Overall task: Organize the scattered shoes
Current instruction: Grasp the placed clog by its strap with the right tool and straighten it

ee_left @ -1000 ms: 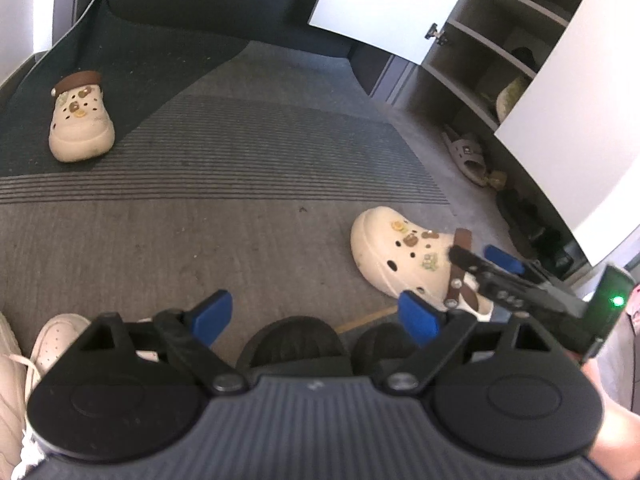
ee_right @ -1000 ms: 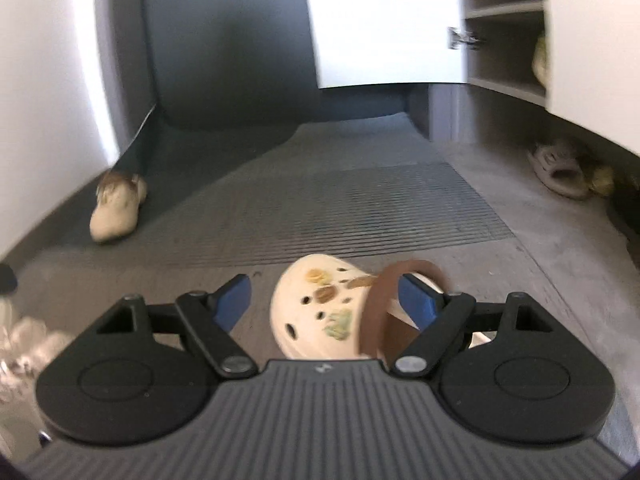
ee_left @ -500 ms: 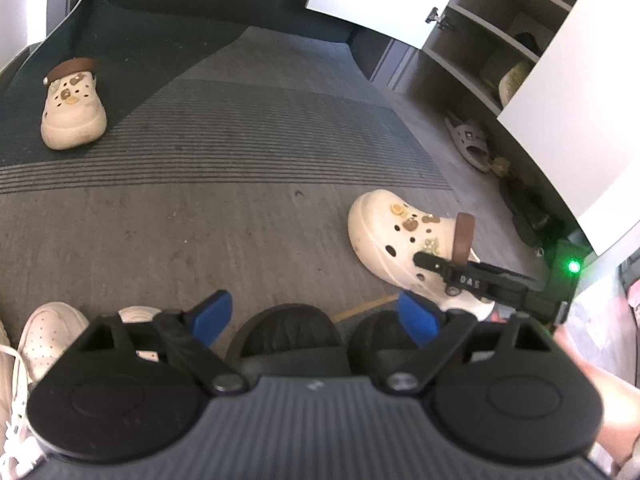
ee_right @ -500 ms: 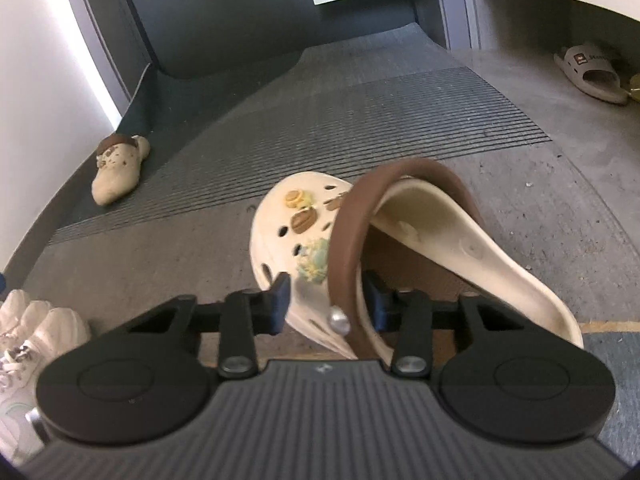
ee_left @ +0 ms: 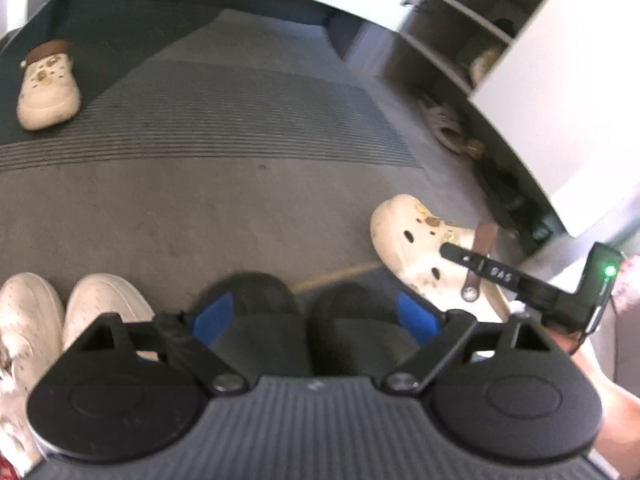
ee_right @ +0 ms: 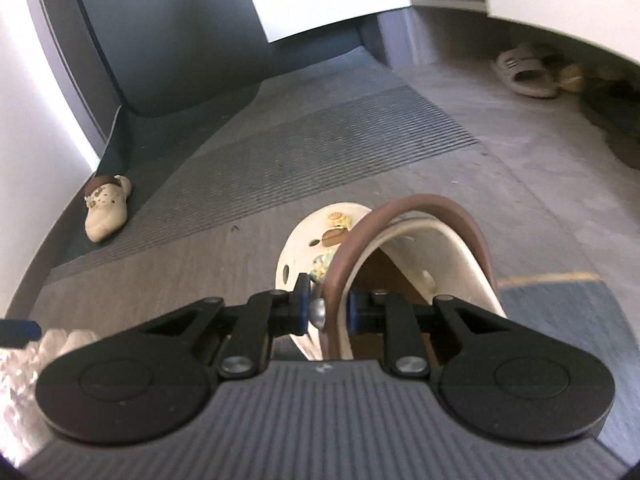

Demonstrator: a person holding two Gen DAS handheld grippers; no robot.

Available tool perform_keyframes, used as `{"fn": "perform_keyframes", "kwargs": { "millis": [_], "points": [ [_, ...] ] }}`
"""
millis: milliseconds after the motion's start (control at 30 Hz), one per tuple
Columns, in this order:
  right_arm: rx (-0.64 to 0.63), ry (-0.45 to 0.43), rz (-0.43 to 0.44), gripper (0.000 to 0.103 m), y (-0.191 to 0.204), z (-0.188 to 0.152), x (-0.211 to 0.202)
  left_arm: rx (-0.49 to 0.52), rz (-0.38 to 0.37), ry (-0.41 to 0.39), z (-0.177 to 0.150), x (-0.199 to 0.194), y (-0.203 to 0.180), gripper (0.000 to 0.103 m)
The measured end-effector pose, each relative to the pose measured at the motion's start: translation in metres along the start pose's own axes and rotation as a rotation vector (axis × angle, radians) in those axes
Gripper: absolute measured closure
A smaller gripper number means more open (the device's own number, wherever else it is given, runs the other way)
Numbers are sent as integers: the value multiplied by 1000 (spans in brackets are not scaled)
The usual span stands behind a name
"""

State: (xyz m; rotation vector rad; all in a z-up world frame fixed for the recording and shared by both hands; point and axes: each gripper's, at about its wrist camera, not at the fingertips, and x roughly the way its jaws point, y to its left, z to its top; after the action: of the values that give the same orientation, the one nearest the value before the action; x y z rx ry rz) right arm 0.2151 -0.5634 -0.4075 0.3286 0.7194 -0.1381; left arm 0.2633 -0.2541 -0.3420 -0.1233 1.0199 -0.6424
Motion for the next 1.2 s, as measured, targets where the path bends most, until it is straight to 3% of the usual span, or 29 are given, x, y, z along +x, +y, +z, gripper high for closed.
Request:
{"fn": "perform_keyframes", "kwargs": {
  "millis": [167, 333, 533, 800, 1000, 1200],
  "points": [
    [34, 9, -92, 82, -1, -29, -35, 74, -15, -32, -6, -26, -11, 12],
    [61, 17, -168, 82, 5, -55, -56, 84, -28, -40, -11, -41, -16, 12],
    [170, 36, -235, 82, 10, -82, -50, 87, -42, -46, -18, -57, -20, 11],
    [216, 94, -229, 82, 21, -91, -43, 53, -36, -28, -14, -50, -13, 11],
    [176, 121, -207, 80, 28, -93, -46, 65, -25, -38, -11, -52, -7, 11],
    [195, 119, -162, 78, 25, -97, -78, 63, 71, -95, -2, -69, 15, 11]
  ]
}}
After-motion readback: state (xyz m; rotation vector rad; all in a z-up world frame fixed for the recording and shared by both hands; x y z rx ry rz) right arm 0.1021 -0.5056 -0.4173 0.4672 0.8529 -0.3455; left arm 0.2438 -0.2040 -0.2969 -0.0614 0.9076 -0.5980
